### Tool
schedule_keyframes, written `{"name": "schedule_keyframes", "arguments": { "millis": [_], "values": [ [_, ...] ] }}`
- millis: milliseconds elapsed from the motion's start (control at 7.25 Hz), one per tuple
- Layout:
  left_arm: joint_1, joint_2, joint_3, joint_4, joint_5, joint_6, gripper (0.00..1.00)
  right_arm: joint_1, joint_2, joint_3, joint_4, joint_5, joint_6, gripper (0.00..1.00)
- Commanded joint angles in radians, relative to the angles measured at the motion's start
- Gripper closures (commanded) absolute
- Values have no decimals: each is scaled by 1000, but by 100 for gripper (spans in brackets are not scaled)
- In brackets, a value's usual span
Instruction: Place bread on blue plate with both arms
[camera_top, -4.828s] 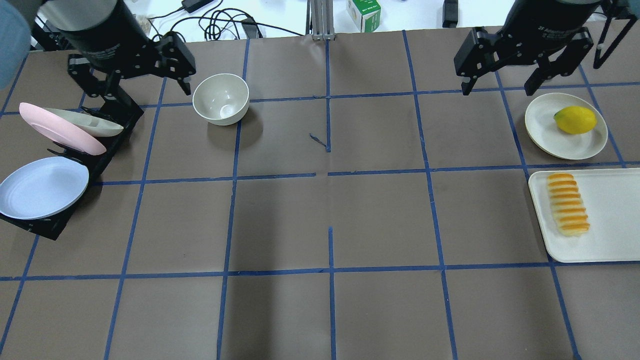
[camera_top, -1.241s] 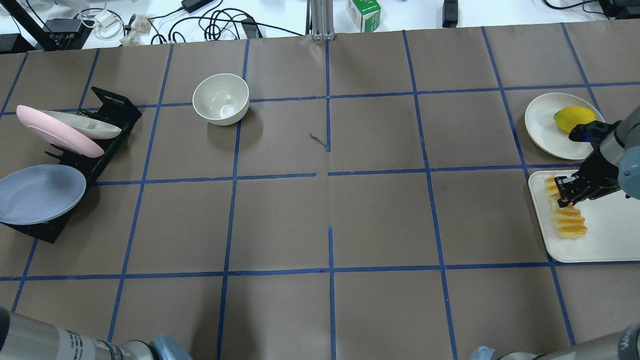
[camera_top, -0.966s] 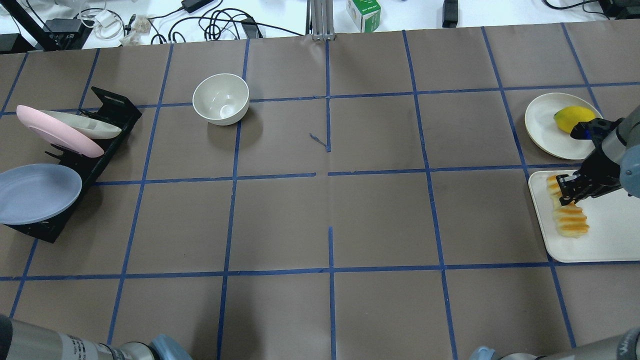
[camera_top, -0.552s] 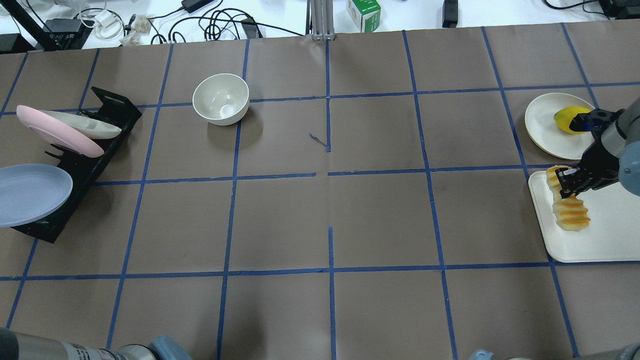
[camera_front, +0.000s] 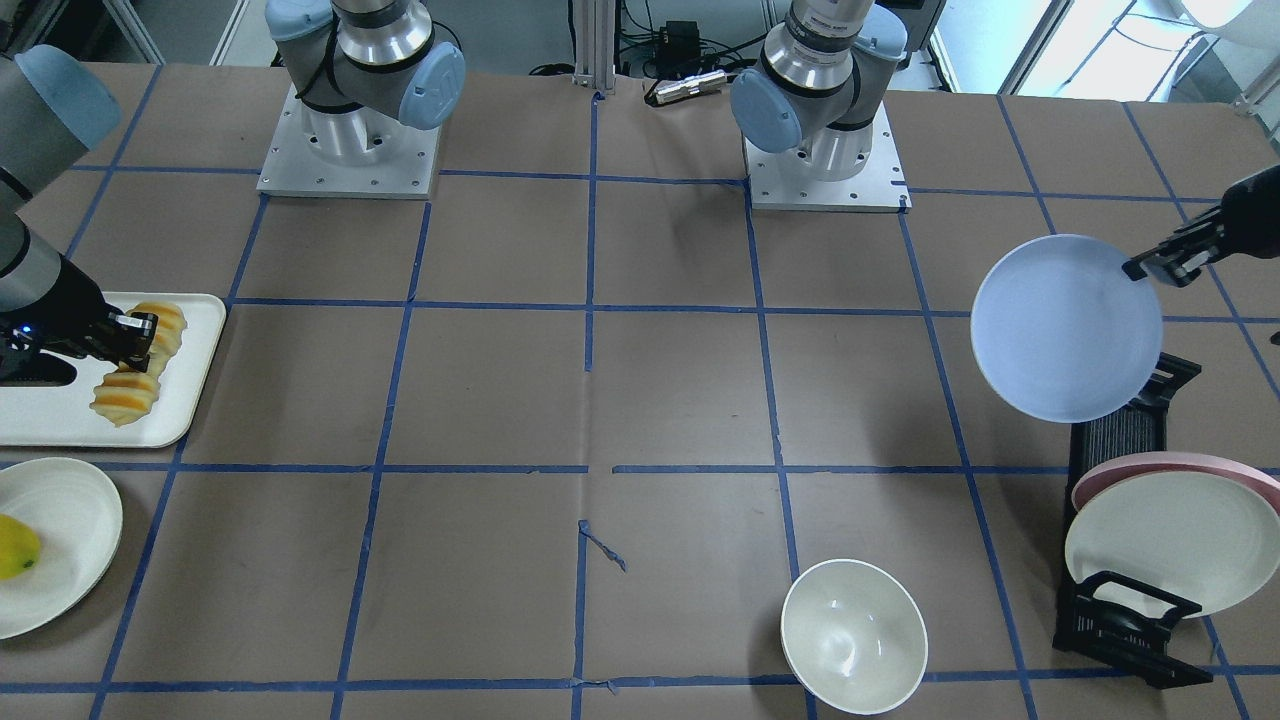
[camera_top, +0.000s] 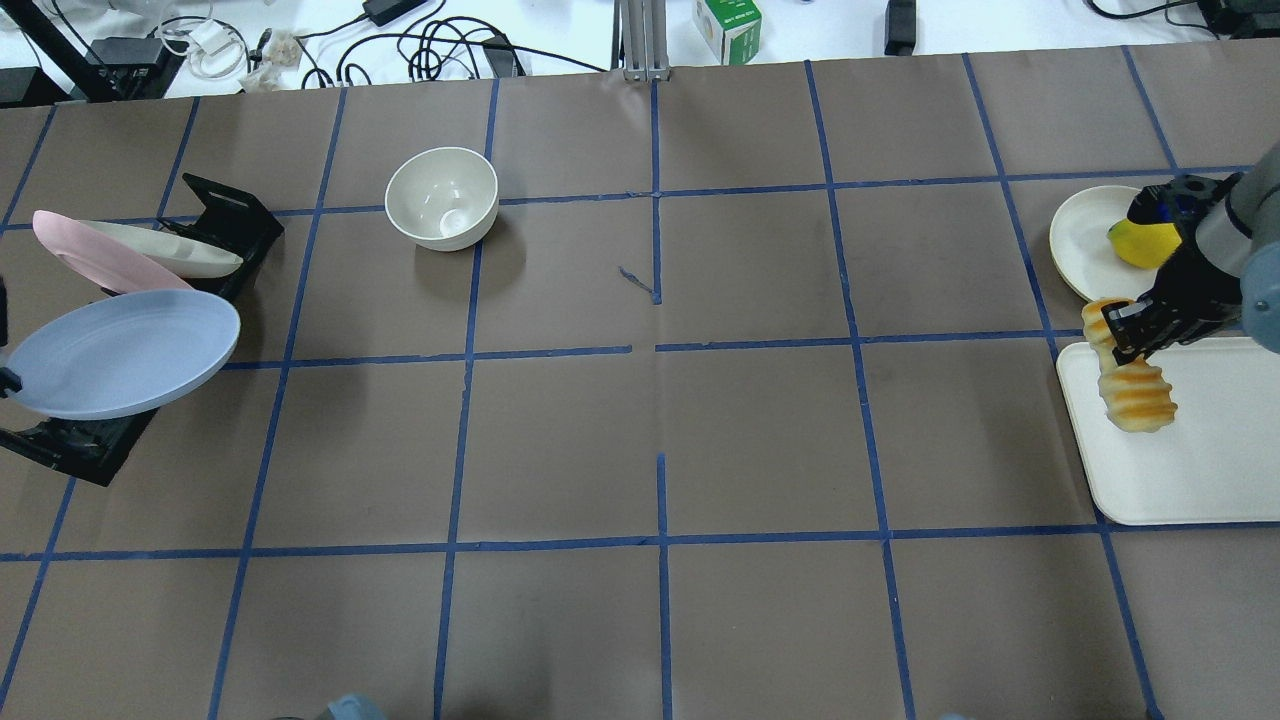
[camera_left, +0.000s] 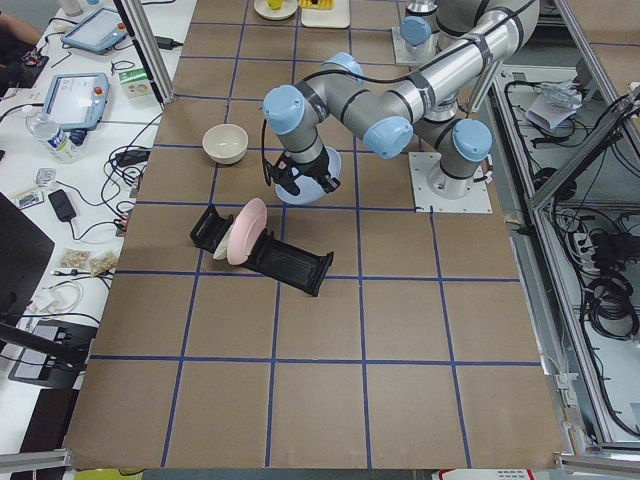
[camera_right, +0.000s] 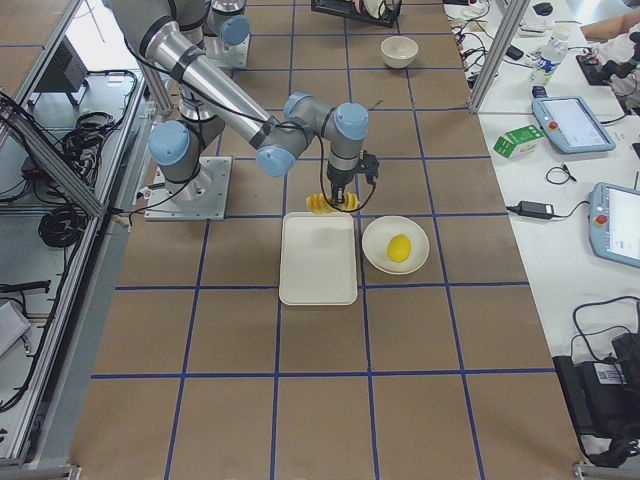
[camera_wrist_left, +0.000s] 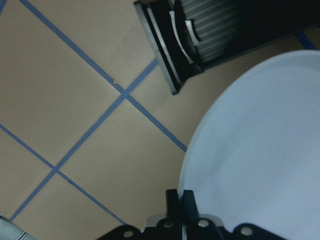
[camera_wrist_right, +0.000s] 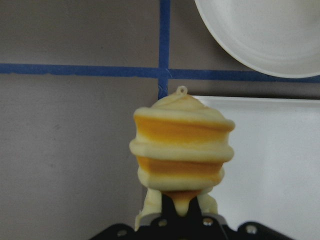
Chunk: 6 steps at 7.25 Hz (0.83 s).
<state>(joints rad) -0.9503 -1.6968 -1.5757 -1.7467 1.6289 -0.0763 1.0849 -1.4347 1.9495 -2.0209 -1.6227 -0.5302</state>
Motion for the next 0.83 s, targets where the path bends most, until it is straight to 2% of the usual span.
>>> {"name": "schedule_keyframes", "arguments": {
  "millis": [0,276,414,552,690],
  "values": [
    [-251,14,-13,22,-96,-56,100,38,0,-75,80,0,22,100],
    [-423,0,-30,143,-170,-65,100,58,-1,-108,99,9,24,100],
    [-491,-24,-55,308,-213,-59,100,87,0,-127,112,11,30,100],
    [-562,-50,-122,464,-254,-65,100,127,0,-142,120,14,76,100],
    [-606,-91,-195,662,-271,-50,100,182,-3,-152,120,55,125,100]
  ]
}}
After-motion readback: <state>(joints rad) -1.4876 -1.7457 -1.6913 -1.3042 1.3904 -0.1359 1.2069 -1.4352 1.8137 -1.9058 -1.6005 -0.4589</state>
